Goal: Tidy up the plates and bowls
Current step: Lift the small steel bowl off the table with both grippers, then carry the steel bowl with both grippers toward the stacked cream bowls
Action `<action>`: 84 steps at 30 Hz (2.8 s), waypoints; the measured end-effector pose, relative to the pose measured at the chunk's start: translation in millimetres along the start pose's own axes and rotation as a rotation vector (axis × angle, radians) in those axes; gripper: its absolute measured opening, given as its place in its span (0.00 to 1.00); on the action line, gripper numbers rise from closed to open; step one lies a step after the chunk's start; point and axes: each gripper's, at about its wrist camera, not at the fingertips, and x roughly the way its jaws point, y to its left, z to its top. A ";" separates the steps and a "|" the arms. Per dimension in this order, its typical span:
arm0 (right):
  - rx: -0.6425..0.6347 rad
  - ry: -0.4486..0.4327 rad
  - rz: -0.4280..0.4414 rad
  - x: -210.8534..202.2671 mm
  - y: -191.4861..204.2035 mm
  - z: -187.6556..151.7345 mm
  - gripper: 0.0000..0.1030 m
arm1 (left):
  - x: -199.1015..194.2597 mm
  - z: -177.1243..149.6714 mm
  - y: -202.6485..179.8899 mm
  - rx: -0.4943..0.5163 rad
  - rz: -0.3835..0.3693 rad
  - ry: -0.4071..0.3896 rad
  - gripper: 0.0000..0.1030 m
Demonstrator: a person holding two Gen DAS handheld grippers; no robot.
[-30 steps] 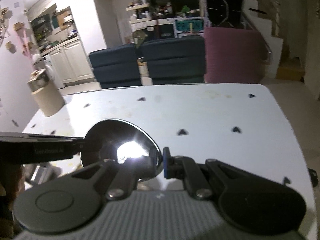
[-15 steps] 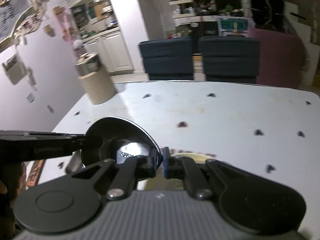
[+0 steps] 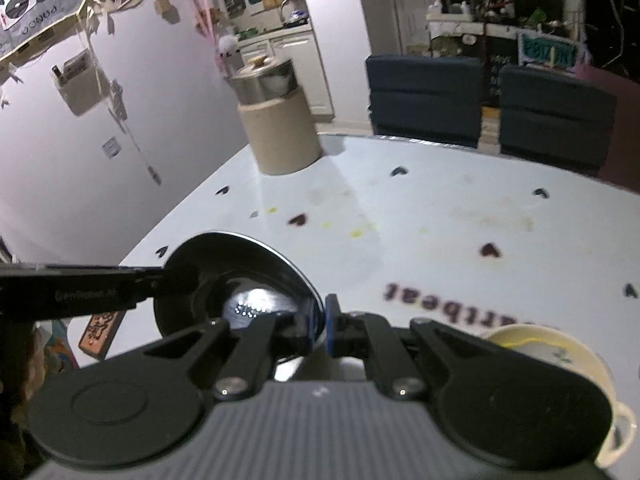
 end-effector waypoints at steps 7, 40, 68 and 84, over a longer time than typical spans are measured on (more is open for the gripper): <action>0.008 0.057 0.008 22.3 4.8 1.7 0.07 | 15.4 2.1 16.3 0.002 0.016 0.042 0.09; 0.078 0.218 -0.010 104.9 30.1 8.2 0.10 | 76.2 -9.8 46.1 0.072 0.073 0.242 0.14; 0.271 0.138 0.030 101.7 6.7 15.0 0.31 | 79.4 -15.4 44.9 0.090 0.061 0.293 0.19; 0.272 0.154 0.020 73.0 -10.0 1.7 0.56 | 58.1 -6.0 42.7 0.034 0.005 0.226 0.25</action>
